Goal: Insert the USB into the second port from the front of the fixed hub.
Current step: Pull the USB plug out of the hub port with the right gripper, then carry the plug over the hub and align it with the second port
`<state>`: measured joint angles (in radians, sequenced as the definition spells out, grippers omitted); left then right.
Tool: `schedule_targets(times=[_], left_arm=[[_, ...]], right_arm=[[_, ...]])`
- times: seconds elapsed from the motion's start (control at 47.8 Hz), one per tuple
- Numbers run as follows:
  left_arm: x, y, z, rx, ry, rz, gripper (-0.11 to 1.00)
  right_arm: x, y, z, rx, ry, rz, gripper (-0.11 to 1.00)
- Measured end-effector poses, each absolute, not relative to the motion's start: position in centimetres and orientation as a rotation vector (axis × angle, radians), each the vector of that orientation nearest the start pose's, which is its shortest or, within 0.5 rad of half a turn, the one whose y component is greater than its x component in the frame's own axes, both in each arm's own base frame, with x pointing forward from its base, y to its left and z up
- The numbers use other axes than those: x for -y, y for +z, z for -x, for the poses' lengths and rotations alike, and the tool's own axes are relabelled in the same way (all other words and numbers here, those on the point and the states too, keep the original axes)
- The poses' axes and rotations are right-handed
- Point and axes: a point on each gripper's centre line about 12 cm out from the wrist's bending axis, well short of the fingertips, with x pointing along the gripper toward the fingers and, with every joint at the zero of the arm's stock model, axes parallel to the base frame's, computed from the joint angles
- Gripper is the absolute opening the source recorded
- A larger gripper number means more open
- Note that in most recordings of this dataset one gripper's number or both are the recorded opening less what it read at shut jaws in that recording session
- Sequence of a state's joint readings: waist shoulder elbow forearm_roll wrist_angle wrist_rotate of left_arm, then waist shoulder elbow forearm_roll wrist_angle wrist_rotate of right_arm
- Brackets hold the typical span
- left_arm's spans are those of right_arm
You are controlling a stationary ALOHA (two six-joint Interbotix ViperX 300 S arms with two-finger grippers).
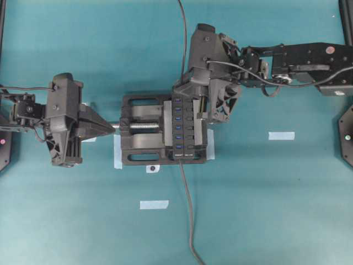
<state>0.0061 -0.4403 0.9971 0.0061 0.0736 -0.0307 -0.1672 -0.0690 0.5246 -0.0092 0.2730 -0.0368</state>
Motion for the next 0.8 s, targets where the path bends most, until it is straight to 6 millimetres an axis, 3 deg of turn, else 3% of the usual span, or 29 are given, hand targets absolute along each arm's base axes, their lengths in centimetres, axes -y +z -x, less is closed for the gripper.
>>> schedule_targets(times=[0.795], left_arm=[[-0.2,19.2,-27.9,-0.643,0.014,0.026,0.00]], right_arm=[[2.6,22.1,-39.6,-0.726,-0.075,-0.055,0.07]])
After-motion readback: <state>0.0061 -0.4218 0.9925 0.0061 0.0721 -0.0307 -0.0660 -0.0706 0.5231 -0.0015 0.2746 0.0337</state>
